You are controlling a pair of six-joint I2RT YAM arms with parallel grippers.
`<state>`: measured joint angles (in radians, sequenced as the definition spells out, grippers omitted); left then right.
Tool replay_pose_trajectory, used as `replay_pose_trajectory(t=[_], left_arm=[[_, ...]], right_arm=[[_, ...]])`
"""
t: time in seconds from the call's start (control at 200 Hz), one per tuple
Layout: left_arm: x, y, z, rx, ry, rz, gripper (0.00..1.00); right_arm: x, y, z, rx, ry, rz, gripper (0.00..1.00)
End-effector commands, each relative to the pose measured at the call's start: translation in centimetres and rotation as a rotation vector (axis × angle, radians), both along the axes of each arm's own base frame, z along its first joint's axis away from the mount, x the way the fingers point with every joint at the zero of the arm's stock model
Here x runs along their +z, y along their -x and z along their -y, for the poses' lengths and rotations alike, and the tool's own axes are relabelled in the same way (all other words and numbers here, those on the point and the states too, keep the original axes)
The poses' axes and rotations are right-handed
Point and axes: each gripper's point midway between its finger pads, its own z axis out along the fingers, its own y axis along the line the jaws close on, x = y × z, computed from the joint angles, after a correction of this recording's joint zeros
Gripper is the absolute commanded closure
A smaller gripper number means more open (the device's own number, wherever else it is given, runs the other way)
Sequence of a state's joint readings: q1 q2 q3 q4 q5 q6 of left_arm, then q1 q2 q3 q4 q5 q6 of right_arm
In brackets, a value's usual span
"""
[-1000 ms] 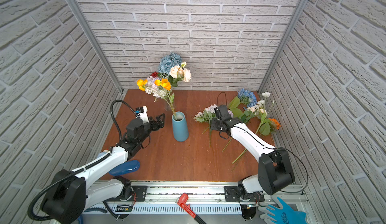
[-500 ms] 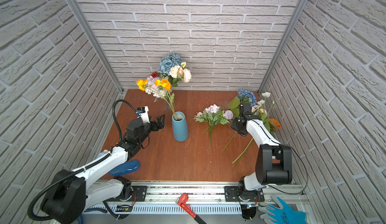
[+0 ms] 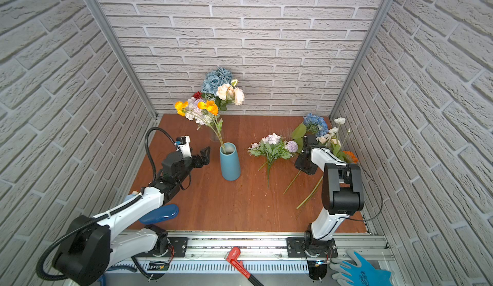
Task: Arrange flowers in a vase
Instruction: Pick up the flower from the top-right of the table.
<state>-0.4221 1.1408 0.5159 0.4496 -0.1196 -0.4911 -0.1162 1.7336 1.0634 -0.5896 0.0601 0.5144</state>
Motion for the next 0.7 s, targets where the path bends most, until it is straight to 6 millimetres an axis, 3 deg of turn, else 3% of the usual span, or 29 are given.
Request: replay_pose_trajectory(t=[0.0, 0.26, 0.395, 0.54, 0.695], left_arm=[[0.9, -0.1, -0.1, 0.009, 0.007, 0.048, 0.02], [1.3, 0.0, -0.1, 0.011, 0.017, 0.052, 0.02], [1.6, 0.2, -0.3, 0.019, 0.021, 0.057, 0.02], [2.0, 0.3, -0.5, 0.022, 0.025, 0.065, 0.02], [2.3, 0.5, -0.5, 0.021, 0.028, 0.07, 0.02]], right_arm=[[0.6, -1.6, 1.6, -0.012, 0.052, 0.044, 0.63], [-0.1, -3.9, 2.3, -0.011, 0.016, 0.072, 0.67], [-0.5, -4.2, 2.2, -0.012, 0.004, 0.08, 0.76], [-0.9, -4.1, 2.1, -0.013, -0.007, 0.075, 0.78], [-0.7, -3.9, 2.1, -0.016, -0.009, 0.082, 0.93]])
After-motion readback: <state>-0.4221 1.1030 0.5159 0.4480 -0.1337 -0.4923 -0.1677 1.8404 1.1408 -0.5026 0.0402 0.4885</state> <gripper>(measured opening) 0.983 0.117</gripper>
